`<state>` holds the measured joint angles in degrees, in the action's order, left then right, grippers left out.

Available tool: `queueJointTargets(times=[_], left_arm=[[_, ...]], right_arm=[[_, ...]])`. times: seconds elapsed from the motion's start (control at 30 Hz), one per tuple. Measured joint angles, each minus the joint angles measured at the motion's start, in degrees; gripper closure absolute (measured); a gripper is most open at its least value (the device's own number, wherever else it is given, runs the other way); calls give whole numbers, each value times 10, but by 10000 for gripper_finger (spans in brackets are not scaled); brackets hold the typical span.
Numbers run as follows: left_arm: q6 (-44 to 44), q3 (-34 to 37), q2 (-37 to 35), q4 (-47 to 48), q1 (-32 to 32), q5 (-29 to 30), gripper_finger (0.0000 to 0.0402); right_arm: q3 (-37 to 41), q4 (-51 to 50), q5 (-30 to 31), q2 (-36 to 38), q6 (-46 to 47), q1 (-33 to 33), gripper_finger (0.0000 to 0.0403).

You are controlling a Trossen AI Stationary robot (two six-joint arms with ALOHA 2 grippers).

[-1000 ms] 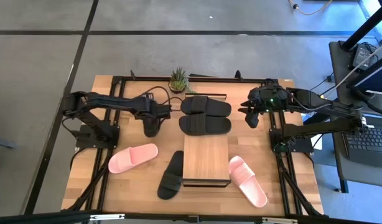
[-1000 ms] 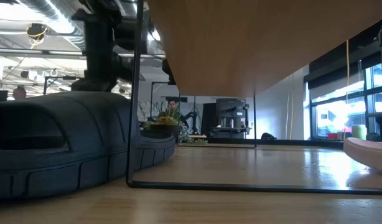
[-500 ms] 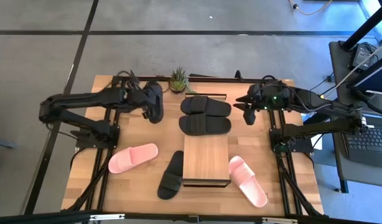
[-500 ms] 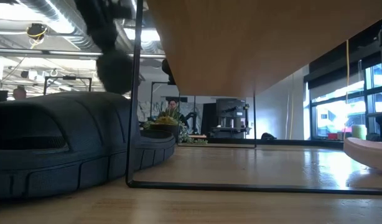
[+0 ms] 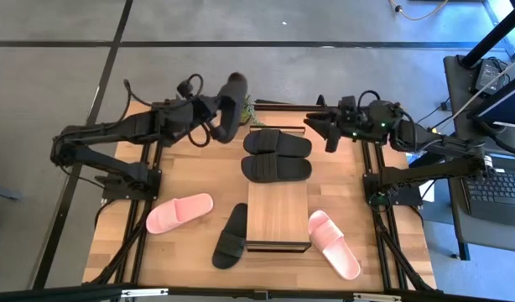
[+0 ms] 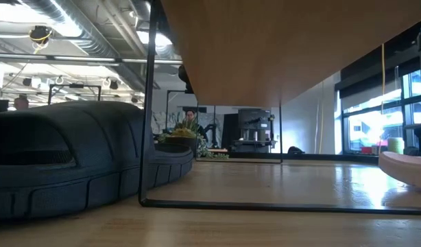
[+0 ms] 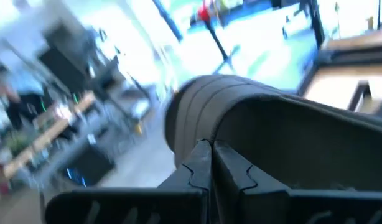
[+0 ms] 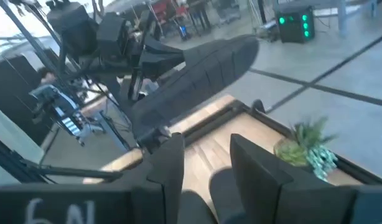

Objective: Pick and place slides into the shelf
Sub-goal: Put the black slipper on the shelf

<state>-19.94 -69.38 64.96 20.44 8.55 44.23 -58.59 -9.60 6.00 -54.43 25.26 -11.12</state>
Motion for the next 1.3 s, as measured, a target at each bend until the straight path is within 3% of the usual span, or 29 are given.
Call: queueJointTargets(times=[0.17, 0.33, 0.63, 0.77, 0.93, 1.3], left_arm=[[-107, 0, 35, -140, 0, 3, 401], [-151, 0, 75, -203, 0, 2, 401], [-153, 1, 113, -252, 0, -2, 401], [-180, 1, 122, -315, 1, -2, 401], [-199, 1, 123, -367, 1, -2, 401], [-213, 1, 123, -370, 2, 12, 401]], right_arm=[[0, 55, 0, -44, 0, 0, 272], [0, 110, -8, -91, -31, 0, 260], [0, 140, -11, -133, 11, 0, 147], [0, 156, -11, -153, 28, 4, 121], [0, 197, -12, -178, 32, 13, 115], [0, 301, -11, -218, 46, 35, 121]])
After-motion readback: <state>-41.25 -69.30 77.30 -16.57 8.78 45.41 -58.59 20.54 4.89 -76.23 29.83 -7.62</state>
